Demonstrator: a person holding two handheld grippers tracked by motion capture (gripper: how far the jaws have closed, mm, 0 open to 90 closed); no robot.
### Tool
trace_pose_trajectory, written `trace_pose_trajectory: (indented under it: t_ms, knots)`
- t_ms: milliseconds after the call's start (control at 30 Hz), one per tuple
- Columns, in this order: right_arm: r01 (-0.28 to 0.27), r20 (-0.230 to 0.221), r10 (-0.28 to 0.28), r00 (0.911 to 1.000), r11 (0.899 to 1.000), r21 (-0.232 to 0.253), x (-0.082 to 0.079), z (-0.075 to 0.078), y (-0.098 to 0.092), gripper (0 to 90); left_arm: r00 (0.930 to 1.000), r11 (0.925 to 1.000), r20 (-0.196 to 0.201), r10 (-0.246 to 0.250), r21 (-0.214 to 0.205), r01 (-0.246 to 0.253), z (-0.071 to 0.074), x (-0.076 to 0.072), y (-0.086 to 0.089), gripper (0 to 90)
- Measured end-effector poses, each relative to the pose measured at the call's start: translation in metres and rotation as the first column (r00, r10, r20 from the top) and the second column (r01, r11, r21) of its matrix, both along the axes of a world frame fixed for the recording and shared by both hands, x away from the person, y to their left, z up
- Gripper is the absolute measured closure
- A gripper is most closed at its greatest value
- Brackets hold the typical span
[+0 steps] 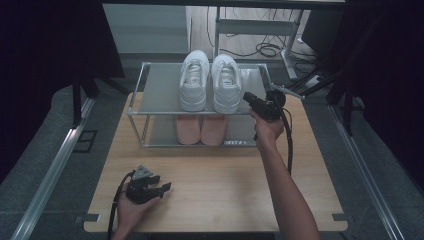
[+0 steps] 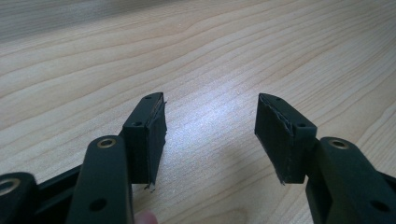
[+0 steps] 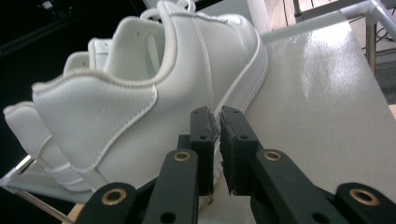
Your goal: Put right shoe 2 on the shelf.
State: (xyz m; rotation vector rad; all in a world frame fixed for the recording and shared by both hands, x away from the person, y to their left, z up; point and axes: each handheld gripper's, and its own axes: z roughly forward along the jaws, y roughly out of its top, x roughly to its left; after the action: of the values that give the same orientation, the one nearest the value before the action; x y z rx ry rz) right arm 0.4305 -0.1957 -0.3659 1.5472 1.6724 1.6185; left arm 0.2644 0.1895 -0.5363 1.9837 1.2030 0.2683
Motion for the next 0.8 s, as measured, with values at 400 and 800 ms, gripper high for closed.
trace_pose_trajectory:
  t_ms: [400, 800]
  knots:
    - [-0.008, 0.012, 0.008, 0.9999, 1.000, -0.011, -0.004, -0.005, 0.011, 89.5, 1.0000, 1.0000, 0.001, -0.002, 0.000, 0.002, 0.000, 0.000, -0.001, 44.0]
    - [-0.031, 0.007, 0.031, 0.9995, 1.000, -0.001, 0.000, -0.005, 0.029, 89.7, 1.0000, 1.0000, 0.004, 0.000, -0.003, 0.000, 0.001, 0.000, 0.001, 44.0]
